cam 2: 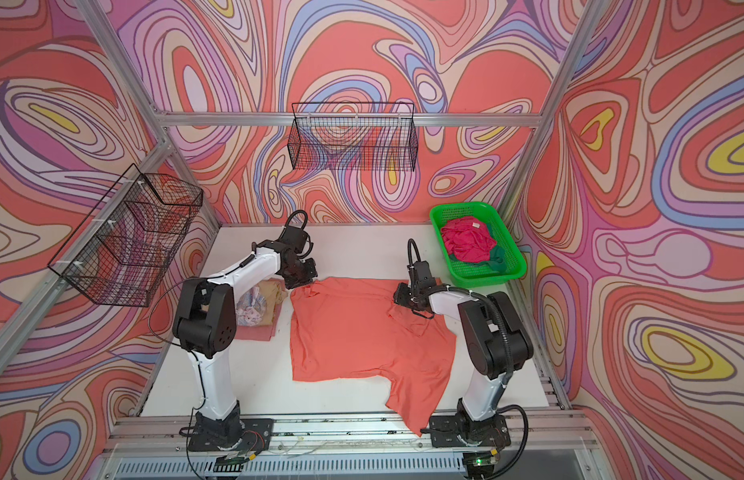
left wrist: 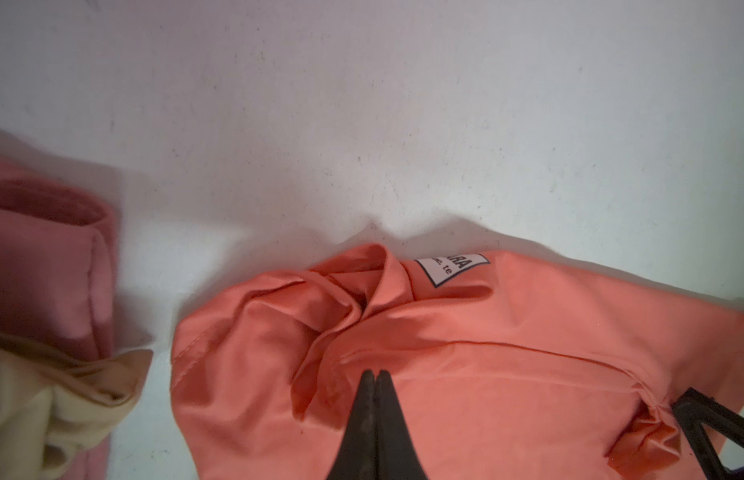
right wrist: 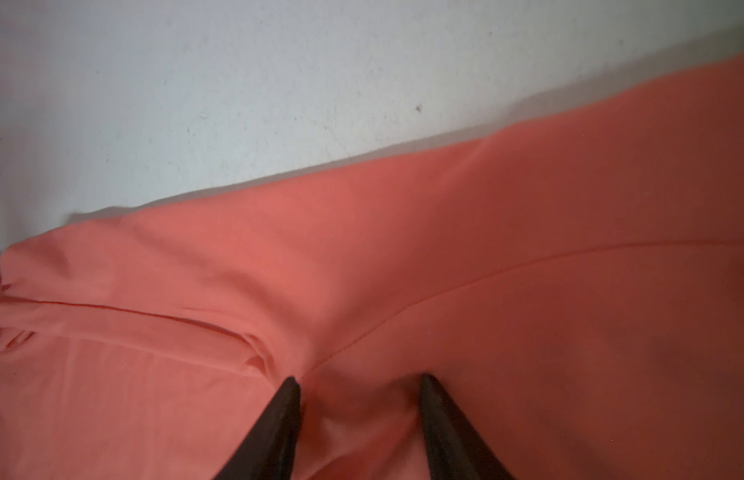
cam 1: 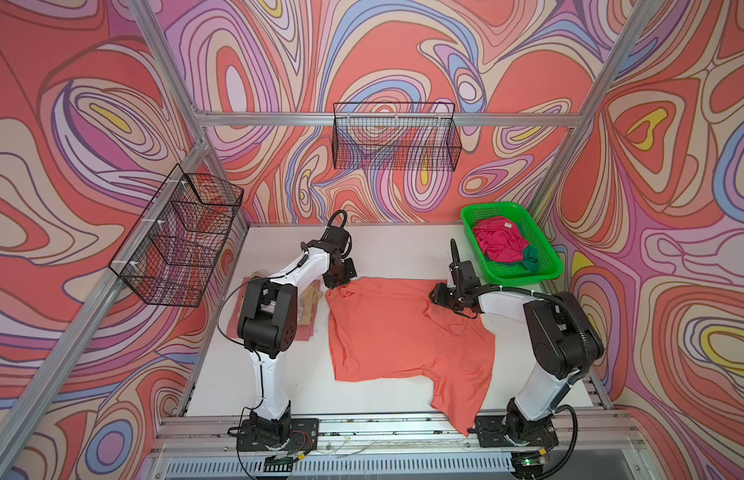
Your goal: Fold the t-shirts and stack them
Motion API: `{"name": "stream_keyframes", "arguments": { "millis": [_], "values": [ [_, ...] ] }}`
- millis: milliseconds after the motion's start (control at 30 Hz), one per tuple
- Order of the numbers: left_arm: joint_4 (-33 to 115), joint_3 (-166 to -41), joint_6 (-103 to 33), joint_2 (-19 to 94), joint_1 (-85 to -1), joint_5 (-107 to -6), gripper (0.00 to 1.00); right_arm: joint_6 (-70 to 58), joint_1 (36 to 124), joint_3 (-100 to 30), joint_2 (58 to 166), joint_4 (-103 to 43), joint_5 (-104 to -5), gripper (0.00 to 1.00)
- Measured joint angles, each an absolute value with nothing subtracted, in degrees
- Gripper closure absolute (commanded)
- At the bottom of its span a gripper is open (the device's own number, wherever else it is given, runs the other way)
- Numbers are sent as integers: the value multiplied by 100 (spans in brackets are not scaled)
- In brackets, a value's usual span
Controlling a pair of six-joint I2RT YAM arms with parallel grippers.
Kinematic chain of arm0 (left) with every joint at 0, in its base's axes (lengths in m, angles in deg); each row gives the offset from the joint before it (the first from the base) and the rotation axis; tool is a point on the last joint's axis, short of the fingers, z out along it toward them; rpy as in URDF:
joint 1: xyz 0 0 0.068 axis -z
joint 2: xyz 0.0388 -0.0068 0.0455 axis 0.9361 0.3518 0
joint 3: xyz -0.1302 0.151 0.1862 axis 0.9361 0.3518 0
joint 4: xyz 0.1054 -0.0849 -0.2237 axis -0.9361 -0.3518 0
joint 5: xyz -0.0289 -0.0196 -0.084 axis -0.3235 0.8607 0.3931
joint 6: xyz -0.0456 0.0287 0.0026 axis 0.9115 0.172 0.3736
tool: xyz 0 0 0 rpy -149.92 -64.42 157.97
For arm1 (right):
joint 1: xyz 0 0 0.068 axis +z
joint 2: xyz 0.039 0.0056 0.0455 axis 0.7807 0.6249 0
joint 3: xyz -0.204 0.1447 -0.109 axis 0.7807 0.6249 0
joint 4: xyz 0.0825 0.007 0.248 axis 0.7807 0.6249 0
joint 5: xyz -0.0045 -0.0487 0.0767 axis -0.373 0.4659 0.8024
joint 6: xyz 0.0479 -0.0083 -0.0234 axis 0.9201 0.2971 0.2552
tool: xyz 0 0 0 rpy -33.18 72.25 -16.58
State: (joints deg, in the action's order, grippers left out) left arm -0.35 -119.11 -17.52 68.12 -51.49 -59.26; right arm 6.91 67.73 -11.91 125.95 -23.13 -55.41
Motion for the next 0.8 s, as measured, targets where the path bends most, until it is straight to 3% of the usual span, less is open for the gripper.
{"name": "stream_keyframes", "arguments": {
  "millis": [100,167,267,400,433,567,800],
  "values": [
    [277,-11380,-1997,6322,-5035,-6219,100,685,6773,-1191,12595,-2311,-5543,50],
    [345,-11133,-2045,6027,-4950,-6396,80,676,6773,-1191,12595,-2311,-5543,50],
    [417,-11092,-2034,5935,-4882,-6505,66,674,6773,-1191,12595,-2311,-5543,50],
    [413,-11133,-2078,6112,-4917,-6510,40,674,6773,-1191,12595,-2311,-5543,50],
    [408,-11164,-2089,6171,-4924,-6525,39,672,6773,-1191,12595,-2311,-5541,50],
    [395,-11214,-2150,6337,-4930,-6564,41,667,6773,-1189,12595,-2311,-5543,50],
    [419,-11234,-2242,6652,-4930,-6420,70,652,6773,-1191,12595,-2311,-5541,50]
  ]
}}
